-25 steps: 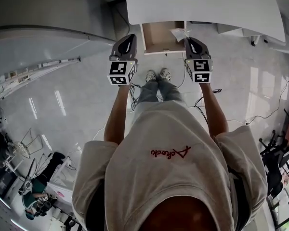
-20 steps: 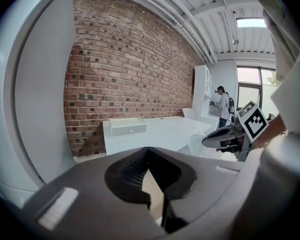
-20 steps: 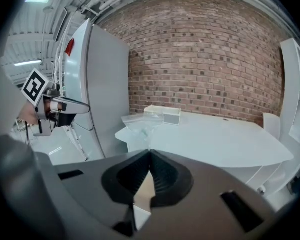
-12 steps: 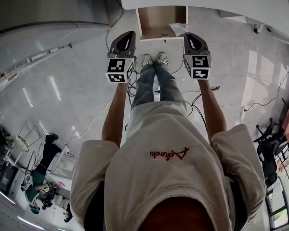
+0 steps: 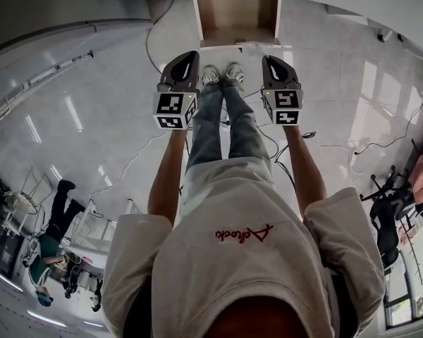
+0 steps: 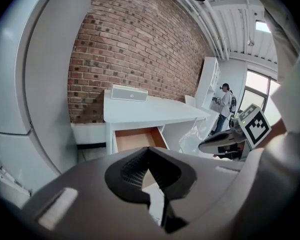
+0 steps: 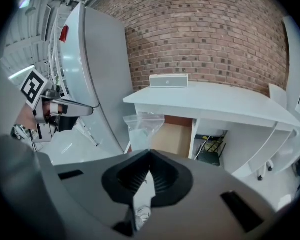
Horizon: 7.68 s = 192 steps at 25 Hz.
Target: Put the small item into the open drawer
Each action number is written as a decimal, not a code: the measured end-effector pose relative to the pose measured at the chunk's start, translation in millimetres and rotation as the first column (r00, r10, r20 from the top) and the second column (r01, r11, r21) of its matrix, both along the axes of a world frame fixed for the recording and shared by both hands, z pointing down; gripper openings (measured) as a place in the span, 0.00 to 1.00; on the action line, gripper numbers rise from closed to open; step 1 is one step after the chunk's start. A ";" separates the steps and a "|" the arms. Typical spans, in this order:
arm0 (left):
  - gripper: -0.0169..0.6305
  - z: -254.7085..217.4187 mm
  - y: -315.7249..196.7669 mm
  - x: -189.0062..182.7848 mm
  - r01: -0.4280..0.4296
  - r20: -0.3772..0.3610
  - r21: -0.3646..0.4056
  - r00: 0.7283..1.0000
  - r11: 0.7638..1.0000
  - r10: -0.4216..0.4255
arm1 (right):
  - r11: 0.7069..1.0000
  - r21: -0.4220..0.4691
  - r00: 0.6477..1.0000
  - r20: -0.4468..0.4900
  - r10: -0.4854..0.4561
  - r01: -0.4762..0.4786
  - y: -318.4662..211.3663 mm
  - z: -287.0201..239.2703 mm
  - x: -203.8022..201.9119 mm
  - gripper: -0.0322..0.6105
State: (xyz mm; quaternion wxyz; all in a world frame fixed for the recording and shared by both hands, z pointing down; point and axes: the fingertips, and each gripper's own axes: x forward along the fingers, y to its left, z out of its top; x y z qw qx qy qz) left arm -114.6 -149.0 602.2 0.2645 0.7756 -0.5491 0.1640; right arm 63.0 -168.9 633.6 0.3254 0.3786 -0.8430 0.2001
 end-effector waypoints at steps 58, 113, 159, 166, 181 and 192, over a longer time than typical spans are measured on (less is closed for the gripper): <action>0.04 106.9 47.3 6.8 -0.008 -0.061 -0.194 0.998 0.981 -0.004 | 0.617 -0.192 0.454 -0.521 -0.723 0.763 -94.6 217.7 -106.2 0.07; 0.04 48.4 39.9 4.5 -0.037 -0.029 -0.044 0.999 0.998 0.036 | 0.999 0.039 0.997 0.071 -0.022 0.020 -43.4 45.3 -70.4 0.07; 0.04 -229.0 -67.8 -8.0 -0.072 -0.007 0.452 0.996 0.889 0.084 | 0.823 0.557 0.960 0.274 -0.055 -0.112 -60.4 -298.6 -74.1 0.07; 0.04 -241.1 -78.8 -14.3 -0.064 0.000 0.481 0.997 0.874 0.073 | 0.808 0.572 0.962 0.272 -0.027 -0.139 -74.8 -307.5 -69.6 0.07; 0.04 -247.5 -72.8 -4.9 -0.090 0.011 0.478 0.995 0.874 0.096 | 0.810 0.565 0.967 0.255 0.007 -0.155 -71.5 -306.9 -56.6 0.07; 0.04 -238.4 -64.9 -5.2 -0.090 0.012 0.461 0.995 0.883 0.096 | 0.826 0.546 0.969 0.246 0.003 -0.142 -65.4 -295.0 -63.6 0.07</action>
